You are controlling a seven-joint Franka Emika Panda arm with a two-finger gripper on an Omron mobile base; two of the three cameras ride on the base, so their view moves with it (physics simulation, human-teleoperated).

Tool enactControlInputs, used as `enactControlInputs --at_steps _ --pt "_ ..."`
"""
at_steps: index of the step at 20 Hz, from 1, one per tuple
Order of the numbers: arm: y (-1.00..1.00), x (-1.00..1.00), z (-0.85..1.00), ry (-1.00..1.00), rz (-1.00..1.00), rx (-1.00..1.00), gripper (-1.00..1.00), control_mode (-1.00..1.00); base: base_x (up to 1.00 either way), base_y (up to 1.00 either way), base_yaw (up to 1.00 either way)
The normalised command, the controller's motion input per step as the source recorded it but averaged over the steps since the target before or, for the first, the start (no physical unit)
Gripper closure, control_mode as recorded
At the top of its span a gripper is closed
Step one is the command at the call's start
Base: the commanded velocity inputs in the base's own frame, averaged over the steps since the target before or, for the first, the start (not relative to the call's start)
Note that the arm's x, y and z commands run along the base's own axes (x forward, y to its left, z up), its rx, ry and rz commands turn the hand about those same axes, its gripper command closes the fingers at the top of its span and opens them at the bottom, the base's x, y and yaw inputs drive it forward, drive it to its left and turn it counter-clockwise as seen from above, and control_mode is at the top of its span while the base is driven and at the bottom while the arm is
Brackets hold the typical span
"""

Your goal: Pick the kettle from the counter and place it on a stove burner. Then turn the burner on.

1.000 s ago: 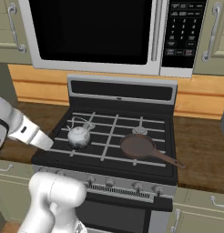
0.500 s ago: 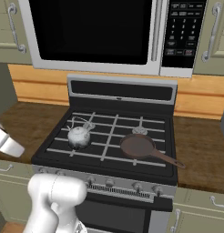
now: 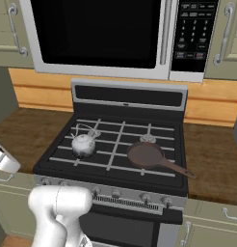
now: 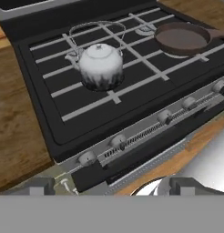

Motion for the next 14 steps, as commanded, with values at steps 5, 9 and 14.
enactControlInputs --at_steps 5,9,14 --pt "0.25 0.04 -0.99 -0.31 0.19 0.02 -1.00 -1.00 0.00 0.00 0.00" --pt "0.14 0.00 -0.91 -0.36 0.19 0.00 -1.00 -1.00 0.00 0.00 0.00" --pt "0.00 -0.14 -0.75 -0.38 0.21 0.04 -1.00 -1.00 0.00 0.00 0.00"
